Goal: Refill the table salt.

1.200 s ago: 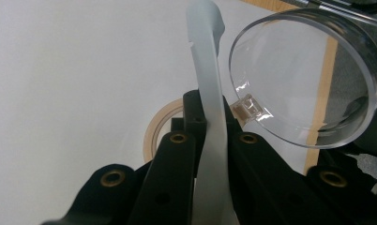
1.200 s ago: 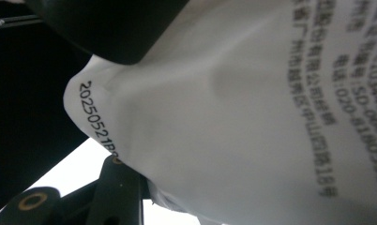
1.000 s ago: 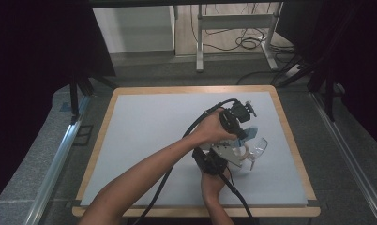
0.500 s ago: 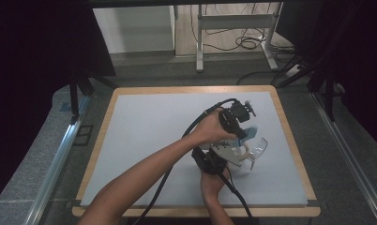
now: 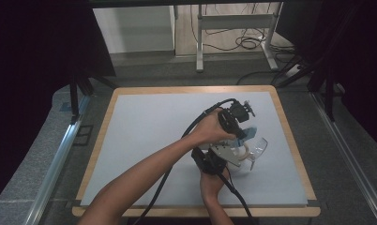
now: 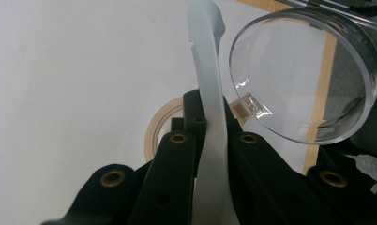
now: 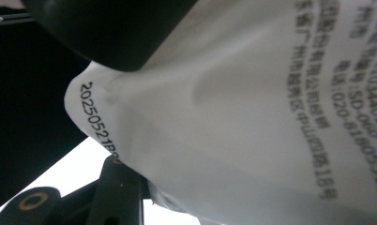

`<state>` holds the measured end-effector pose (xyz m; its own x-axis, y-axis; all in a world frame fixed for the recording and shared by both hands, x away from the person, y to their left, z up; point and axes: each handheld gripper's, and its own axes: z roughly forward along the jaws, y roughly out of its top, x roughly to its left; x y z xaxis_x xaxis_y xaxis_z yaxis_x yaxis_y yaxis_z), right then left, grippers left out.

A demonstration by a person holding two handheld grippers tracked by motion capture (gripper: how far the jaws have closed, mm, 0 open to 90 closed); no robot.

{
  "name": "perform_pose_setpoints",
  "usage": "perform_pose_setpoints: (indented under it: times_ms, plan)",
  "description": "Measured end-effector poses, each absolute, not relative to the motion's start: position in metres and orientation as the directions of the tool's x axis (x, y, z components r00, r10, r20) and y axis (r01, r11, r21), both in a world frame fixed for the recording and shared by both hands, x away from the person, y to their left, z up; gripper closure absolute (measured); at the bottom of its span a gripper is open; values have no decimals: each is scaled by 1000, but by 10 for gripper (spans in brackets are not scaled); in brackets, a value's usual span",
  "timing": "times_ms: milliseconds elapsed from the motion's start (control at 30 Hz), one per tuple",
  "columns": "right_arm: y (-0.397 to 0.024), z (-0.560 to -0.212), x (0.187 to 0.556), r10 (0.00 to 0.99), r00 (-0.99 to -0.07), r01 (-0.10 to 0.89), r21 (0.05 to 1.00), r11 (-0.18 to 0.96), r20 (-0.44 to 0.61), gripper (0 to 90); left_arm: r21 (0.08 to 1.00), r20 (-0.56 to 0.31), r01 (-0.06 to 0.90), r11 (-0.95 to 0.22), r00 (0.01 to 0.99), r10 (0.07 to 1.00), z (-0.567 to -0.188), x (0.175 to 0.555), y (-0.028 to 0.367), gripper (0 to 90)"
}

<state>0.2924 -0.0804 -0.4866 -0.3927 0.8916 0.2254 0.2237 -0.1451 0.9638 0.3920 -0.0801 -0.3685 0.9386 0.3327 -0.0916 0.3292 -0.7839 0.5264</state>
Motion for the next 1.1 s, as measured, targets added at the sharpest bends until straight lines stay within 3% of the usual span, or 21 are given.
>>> perform_pose_setpoints:
  times_ms: [1100]
  plan:
    - [-80,-486,292,893,-387,211,965,-156,229,545,522,-92,326,-788,940,328,-367,391,-81,897]
